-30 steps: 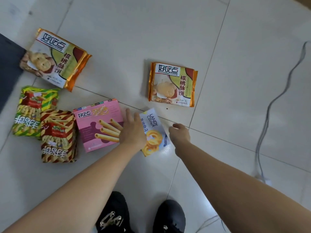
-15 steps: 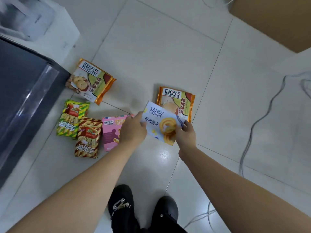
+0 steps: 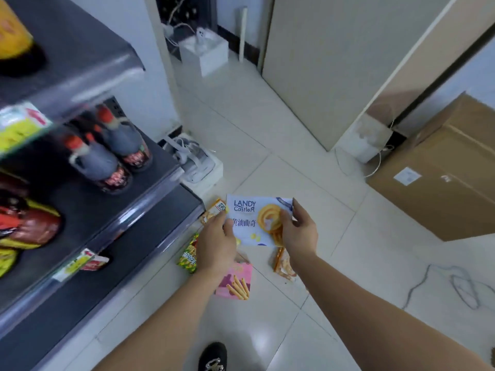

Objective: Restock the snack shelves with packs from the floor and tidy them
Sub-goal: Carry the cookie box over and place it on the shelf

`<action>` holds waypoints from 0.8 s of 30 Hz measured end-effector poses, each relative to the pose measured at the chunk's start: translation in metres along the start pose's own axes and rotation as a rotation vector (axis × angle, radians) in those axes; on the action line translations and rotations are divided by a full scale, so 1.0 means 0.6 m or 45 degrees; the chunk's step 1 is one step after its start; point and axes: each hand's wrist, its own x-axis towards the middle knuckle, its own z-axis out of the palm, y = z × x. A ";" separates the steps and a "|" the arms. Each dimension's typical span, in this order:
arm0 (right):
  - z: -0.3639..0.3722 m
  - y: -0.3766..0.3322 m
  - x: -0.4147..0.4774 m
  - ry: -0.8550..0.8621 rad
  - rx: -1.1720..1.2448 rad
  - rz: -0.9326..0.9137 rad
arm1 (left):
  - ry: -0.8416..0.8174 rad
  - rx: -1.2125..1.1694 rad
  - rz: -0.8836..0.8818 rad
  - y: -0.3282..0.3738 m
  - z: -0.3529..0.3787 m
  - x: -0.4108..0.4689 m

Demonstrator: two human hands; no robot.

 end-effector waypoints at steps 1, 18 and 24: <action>0.006 -0.040 -0.018 -0.014 0.003 -0.029 | 0.039 0.013 -0.014 0.018 -0.039 -0.004; 0.095 -0.377 -0.324 -0.726 -0.047 -0.669 | 0.940 -0.150 -0.278 0.151 -0.426 -0.232; 0.114 -0.418 -0.479 -0.999 0.027 -0.870 | 1.260 -0.066 -0.350 0.161 -0.520 -0.363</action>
